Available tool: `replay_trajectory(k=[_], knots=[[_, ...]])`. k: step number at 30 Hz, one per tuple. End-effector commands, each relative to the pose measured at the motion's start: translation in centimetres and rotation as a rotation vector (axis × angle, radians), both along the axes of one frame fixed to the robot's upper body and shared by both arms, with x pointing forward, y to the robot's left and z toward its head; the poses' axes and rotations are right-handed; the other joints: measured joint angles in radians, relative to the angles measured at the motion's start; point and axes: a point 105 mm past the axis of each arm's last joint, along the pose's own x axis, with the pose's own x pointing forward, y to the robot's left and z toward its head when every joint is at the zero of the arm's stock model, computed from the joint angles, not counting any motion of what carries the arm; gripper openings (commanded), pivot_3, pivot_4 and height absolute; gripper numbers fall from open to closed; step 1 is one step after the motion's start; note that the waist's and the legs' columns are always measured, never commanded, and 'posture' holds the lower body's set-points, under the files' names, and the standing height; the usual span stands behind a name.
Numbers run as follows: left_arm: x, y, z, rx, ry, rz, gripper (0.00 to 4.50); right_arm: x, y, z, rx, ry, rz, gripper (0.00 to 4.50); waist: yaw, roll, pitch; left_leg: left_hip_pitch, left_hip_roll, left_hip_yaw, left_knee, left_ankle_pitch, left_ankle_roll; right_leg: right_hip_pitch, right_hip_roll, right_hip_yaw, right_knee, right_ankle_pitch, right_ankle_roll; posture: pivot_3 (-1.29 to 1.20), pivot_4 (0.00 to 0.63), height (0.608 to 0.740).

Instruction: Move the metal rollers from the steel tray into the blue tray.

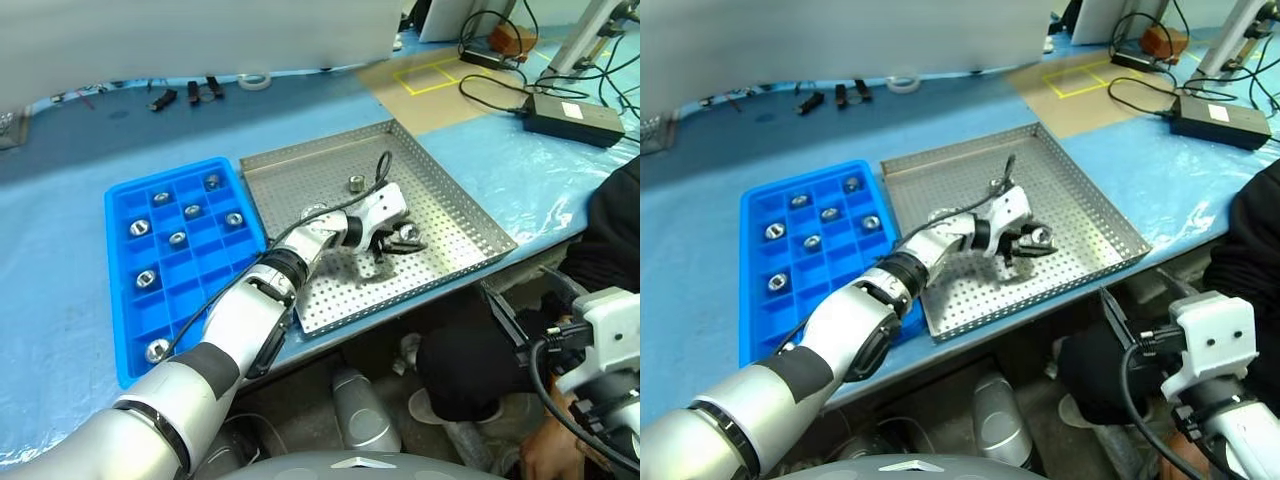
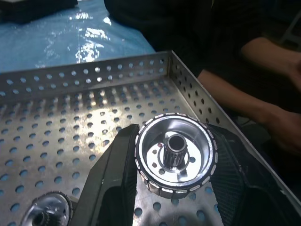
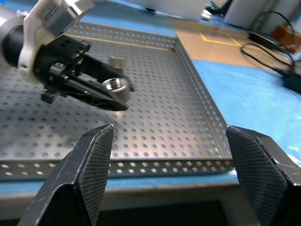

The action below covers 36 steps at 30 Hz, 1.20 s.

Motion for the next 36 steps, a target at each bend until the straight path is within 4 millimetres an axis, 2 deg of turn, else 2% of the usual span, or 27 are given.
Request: replay_trajectory(k=[1, 2, 5, 10, 13, 14, 17, 20, 22, 23, 27, 32, 36], knots=[[0.6, 1.0, 3.0, -0.106, -0.068, 0.013, 1.75, 1.4, 0.9, 1.1, -0.006, -0.023, 0.088, 4.04, 0.008, 0.0, 0.0, 0.0, 0.0, -0.001, 0.002, 0.0, 0.001, 0.001, 0.0, 0.0, 0.0, 0.0, 0.0, -0.58, 0.15, 0.74], [0.8, 1.4, 3.3, -0.11, -0.073, 0.024, 1.75, 1.9, 1.0, 1.3, -0.006, -0.026, 0.107, 4.04, 0.017, 0.001, 0.0, 0.0, 0.0, -0.002, 0.003, -0.001, 0.001, 0.002, 0.0, -0.001, 0.0, 0.0, 0.0, -0.51, 0.15, 0.74], [2.0, 4.5, 4.2, -0.12, -0.12, 0.107, 1.75, 4.3, 2.4, 2.1, -0.003, -0.039, 0.244, 4.04, 0.042, 0.001, 0.001, 0.0, 0.002, -0.003, 0.007, -0.001, 0.002, 0.004, 0.0, -0.004, 0.0, 0.001, -0.001, -0.39, 0.15, 0.74], [2.1, 9.6, 3.7, -0.096, -0.153, 0.249, 1.75, 7.7, 4.7, 2.2, -0.007, -0.017, 0.45, 4.04, 0.141, 0.004, 0.001, -0.001, 0.004, -0.004, 0.011, 0.001, 0.007, 0.005, 0.0, -0.006, 0.005, 0.002, -0.003, -0.19, 0.15, 0.74], [1.6, 10.9, 3.4, -0.079, -0.155, 0.3, 1.75, 8.8, 5.5, 2.2, -0.007, -0.011, 0.514, 4.04, 0.248, 0.005, 0.003, -0.003, 0.006, -0.004, 0.013, 0.002, 0.009, 0.003, 0.001, -0.008, 0.012, 0.002, -0.004, -0.12, 0.15, 0.74], [1.5, 12.0, 3.5, -0.082, -0.153, 0.341, 1.75, 9.4, 6.2, 2.2, -0.004, -0.011, 0.558, 4.04, 0.307, 0.005, 0.003, -0.003, 0.006, -0.004, 0.013, 0.002, 0.009, 0.002, 0.001, -0.008, 0.014, 0.001, -0.005, -0.05, 0.15, 0.74], [1.4, 14.7, 3.2, -0.076, -0.149, 0.468, 1.75, 10.7, 8.4, 2.2, 0.002, -0.008, 0.676, 4.04, 0.398, 0.008, 0.004, -0.002, 0.01, -0.003, 0.014, 0.003, 0.008, -0.001, 0.004, -0.006, 0.019, 0.001, -0.01, 0.03, 0.15, 0.74], [1.3, 15.6, 3.0, -0.066, -0.145, 0.528, 1.75, 11.3, 9.5, 2.0, -0.002, -0.007, 0.734, 4.04, 0.513, 0.009, 0.004, -0.002, 0.017, -0.002, 0.014, 0.006, 0.004, -0.004, 0.011, -0.005, 0.023, 0.0, -0.017, 0.07, 0.15, 0.74], [1.1, 16.2, 2.9, -0.069, -0.134, 0.555, 1.75, 11.6, 10.1, 2.0, -0.001, -0.01, 0.765, 4.04, 0.56, 0.01, 0.004, -0.002, 0.016, -0.002, 0.014, 0.008, 0.001, -0.01, 0.012, -0.003, 0.038, -0.009, -0.035, 0.11, 0.15, 0.74], [1.0, 16.4, 2.8, -0.069, -0.13, 0.566, 1.75, 11.7, 10.4, 2.0, 0.001, -0.011, 0.777, 4.04, 0.581, 0.01, 0.004, -0.002, 0.017, -0.001, 0.014, 0.009, -0.001, -0.01, 0.012, -0.003, 0.039, -0.009, -0.035, 0.11, 0.15, 0.74], [0.8, 16.4, 2.0, -0.049, -0.104, 0.57, 1.75, 12.1, 10.5, 1.8, 0.001, -0.011, 0.784, 4.04, 0.619, 0.01, 0.004, -0.003, 0.017, -0.001, 0.014, 0.011, -0.003, -0.011, 0.012, -0.002, 0.039, -0.008, -0.037, 0.12, 0.15, 0.74], [-1.2, 15.5, 0.2, 0.017, -0.021, 0.432, 1.75, 11.5, 10.3, 1.2, 0.009, 0.004, 0.781, 4.04, 0.618, 0.01, 0.004, -0.001, 0.018, -0.002, 0.009, 0.014, -0.011, -0.012, 0.013, -0.002, 0.039, -0.007, -0.036, 0.09, 0.15, 0.74], [-0.8, 16.1, -1.8, 0.088, 0.011, 0.444, 1.75, 11.1, 10.1, 0.6, 0.009, 0.018, 0.768, 4.04, 0.615, 0.01, 0.004, 0.0, 0.019, -0.002, -0.007, 0.026, -0.018, -0.018, 0.015, -0.002, 0.038, -0.003, -0.031, 0.06, 0.15, 0.74]])
